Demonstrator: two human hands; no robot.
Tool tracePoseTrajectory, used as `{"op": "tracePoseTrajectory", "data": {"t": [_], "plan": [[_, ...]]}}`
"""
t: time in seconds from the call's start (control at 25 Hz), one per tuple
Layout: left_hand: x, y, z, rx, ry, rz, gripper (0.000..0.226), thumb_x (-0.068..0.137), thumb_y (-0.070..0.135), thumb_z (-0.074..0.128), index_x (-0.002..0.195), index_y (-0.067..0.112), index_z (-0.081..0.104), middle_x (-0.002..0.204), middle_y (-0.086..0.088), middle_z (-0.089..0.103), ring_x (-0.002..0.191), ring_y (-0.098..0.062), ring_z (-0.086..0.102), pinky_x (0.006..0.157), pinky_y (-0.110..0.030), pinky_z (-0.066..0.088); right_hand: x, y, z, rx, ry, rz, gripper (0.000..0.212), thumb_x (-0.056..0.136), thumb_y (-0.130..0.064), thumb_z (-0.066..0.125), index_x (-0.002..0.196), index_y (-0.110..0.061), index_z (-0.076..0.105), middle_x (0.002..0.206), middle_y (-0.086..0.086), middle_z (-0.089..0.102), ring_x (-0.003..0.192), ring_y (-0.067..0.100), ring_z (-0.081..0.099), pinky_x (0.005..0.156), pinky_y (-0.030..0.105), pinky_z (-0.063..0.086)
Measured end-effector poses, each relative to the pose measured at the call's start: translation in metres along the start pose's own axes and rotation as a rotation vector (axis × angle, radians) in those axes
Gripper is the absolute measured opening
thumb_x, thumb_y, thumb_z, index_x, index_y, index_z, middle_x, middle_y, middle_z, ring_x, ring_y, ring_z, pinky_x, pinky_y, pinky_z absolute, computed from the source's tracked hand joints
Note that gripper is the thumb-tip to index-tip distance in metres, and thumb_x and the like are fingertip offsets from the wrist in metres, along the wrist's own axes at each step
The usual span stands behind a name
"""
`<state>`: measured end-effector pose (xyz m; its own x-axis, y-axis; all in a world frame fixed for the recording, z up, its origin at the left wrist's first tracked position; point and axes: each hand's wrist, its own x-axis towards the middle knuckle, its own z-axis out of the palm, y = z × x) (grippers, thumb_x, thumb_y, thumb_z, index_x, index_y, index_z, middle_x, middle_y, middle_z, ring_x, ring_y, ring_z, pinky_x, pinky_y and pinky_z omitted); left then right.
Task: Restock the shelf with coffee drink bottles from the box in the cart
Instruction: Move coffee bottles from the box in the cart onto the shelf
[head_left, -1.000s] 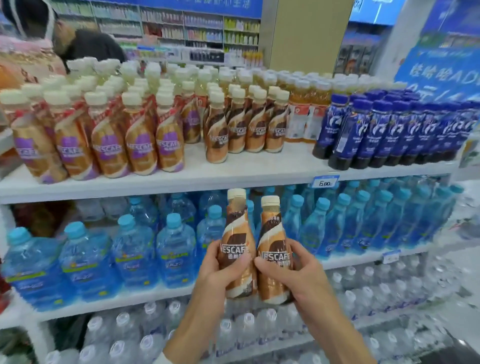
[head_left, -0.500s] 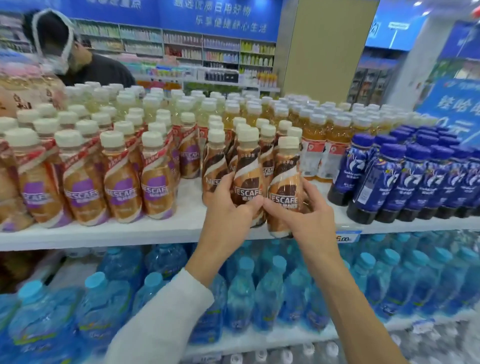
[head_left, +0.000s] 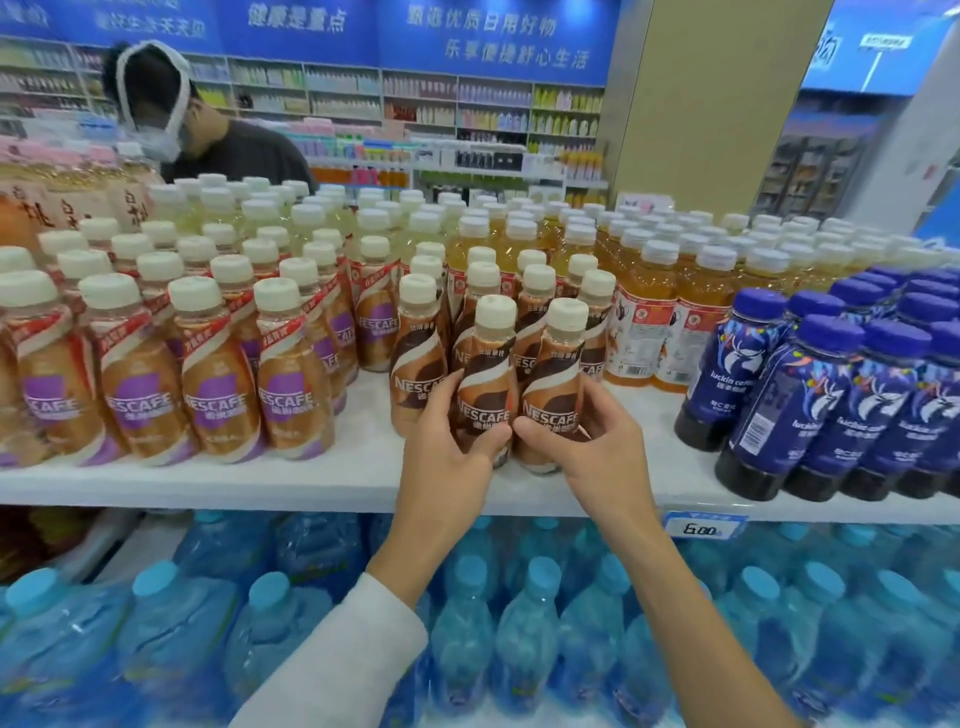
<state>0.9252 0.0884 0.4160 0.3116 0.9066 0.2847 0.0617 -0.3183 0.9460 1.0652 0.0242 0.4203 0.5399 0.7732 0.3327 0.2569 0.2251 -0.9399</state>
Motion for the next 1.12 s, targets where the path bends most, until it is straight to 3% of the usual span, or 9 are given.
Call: {"op": "tracePoseTrajectory", "data": {"t": [0.08,0.2,0.28,0.4,0.48,0.6,0.76,1.12], "plan": [[-0.009,-0.005,0.003,0.032,0.091,0.016,0.06,0.086,0.024,0.078,0.139,0.032,0.05,0.124,0.021,0.062,0.116,0.003,0.059,0.105,-0.028,0.049,-0.006,0.009,-0.001,-0.042,0.026,0.013,0.061,0.073,-0.024,0.091,0.128,-0.027,0.063,0.119,-0.011,0.07,0.11,0.005,0.068,0.098,0.034,0.056],[-0.018,-0.007,0.009,0.186,0.218,0.041,0.062,0.083,0.033,0.08,0.137,0.03,0.051,0.128,0.015,0.056,0.118,-0.004,0.055,0.104,-0.032,0.049,-0.016,0.016,-0.002,-0.205,0.139,-0.001,0.066,0.072,-0.034,0.09,0.131,-0.033,0.06,0.123,-0.016,0.06,0.111,0.003,0.063,0.098,0.033,0.055],[-0.017,-0.004,0.013,0.253,0.259,0.041,0.061,0.082,0.038,0.079,0.135,0.027,0.05,0.128,0.01,0.053,0.117,-0.009,0.055,0.103,-0.035,0.049,-0.015,0.016,-0.001,-0.229,0.15,-0.023,0.062,0.072,-0.032,0.09,0.126,-0.032,0.06,0.118,-0.016,0.065,0.108,0.002,0.065,0.096,0.031,0.056],[-0.01,0.004,0.018,0.374,0.258,0.019,0.056,0.084,0.042,0.077,0.129,0.021,0.049,0.122,0.005,0.051,0.112,-0.016,0.056,0.098,-0.033,0.049,-0.008,0.011,0.001,-0.197,0.13,-0.013,0.052,0.076,-0.022,0.088,0.117,-0.035,0.058,0.104,-0.022,0.068,0.098,-0.012,0.064,0.088,0.015,0.054],[-0.007,0.007,0.02,0.453,0.249,-0.002,0.052,0.087,0.042,0.074,0.126,0.018,0.047,0.122,0.003,0.05,0.109,-0.019,0.056,0.095,-0.032,0.044,-0.005,0.011,0.003,-0.211,0.131,-0.016,0.052,0.077,-0.023,0.088,0.116,-0.037,0.056,0.101,-0.027,0.065,0.096,-0.018,0.061,0.085,0.012,0.052],[-0.004,0.008,0.024,0.474,0.264,-0.014,0.047,0.091,0.041,0.07,0.123,0.017,0.046,0.124,0.001,0.051,0.107,-0.021,0.056,0.091,-0.031,0.04,0.001,0.016,0.006,-0.222,0.15,-0.017,0.052,0.076,-0.026,0.088,0.115,-0.038,0.056,0.107,-0.02,0.067,0.098,-0.01,0.064,0.087,0.015,0.053],[-0.004,0.003,0.028,0.514,0.267,0.0,0.045,0.095,0.041,0.063,0.128,0.015,0.046,0.129,0.0,0.048,0.11,-0.019,0.054,0.086,-0.024,0.03,0.006,0.017,0.009,-0.249,0.162,-0.036,0.05,0.077,-0.028,0.087,0.115,-0.038,0.055,0.108,-0.018,0.067,0.099,-0.008,0.063,0.084,0.01,0.049],[-0.005,-0.007,0.029,0.499,0.301,0.023,0.044,0.095,0.043,0.064,0.126,0.017,0.048,0.125,0.001,0.05,0.107,-0.015,0.056,0.085,-0.021,0.033,0.009,0.027,0.015,-0.29,0.23,-0.057,0.054,0.078,-0.033,0.086,0.122,-0.033,0.055,0.114,-0.011,0.066,0.104,0.005,0.065,0.093,0.029,0.057]]}}
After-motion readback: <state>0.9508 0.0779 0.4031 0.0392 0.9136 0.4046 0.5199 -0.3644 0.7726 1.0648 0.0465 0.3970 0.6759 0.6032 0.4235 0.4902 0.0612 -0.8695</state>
